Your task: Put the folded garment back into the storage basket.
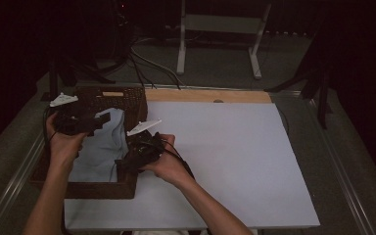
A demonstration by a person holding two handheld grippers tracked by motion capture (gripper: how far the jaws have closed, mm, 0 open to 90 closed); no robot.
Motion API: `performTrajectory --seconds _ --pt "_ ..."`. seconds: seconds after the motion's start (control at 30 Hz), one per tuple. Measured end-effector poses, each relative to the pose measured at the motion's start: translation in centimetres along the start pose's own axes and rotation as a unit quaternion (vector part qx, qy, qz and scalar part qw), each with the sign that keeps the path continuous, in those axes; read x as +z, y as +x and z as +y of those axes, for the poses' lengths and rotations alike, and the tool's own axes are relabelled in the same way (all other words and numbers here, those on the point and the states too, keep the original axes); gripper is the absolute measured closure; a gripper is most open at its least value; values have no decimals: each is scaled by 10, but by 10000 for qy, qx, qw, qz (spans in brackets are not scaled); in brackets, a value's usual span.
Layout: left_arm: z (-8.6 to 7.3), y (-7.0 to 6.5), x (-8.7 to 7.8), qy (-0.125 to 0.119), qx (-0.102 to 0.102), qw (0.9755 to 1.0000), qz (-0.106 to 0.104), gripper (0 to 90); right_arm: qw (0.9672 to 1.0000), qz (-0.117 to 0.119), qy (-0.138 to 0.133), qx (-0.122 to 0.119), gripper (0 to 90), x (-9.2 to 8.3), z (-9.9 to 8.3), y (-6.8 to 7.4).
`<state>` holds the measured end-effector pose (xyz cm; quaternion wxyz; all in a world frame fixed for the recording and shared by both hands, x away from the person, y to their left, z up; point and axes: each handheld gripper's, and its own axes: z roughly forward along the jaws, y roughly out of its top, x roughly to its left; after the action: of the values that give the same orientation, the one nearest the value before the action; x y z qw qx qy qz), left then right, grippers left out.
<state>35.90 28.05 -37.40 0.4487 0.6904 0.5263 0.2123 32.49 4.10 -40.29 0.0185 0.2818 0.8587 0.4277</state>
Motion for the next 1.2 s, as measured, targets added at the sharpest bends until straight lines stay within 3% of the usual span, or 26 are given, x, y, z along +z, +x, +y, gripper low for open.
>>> performTrajectory --seconds 0.13,0.8,1.2 --pt "-3 -6 1 48 123 9999 -14 21 10000 -9 -45 15 0 -5 -2 -4" --pt "-14 -22 0 13 184 9993 -317 22 9997 -33 -169 162 0 -25 -13 -23" --pt "-19 -33 0 52 324 9983 -479 22 9993 -136 -259 218 0 -42 -23 -37"
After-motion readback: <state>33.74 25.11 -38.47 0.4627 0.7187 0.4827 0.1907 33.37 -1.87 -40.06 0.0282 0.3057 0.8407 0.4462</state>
